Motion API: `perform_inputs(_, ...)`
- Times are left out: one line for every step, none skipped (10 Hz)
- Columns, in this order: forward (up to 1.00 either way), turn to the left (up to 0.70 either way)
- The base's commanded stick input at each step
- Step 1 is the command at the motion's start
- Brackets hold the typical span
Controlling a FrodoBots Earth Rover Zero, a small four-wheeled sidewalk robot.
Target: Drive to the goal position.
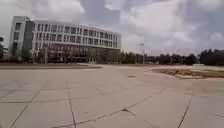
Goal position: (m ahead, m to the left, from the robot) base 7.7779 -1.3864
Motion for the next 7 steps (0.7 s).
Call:
perform_inputs(0.50,-0.02)
perform_inputs(0.50,-0.02)
perform_inputs(0.50,-0.02)
perform_inputs(0.50,-0.02)
perform_inputs(0.50,-0.02)
perform_inputs(0.50,-0.02)
perform_inputs(0.50,-0.02)
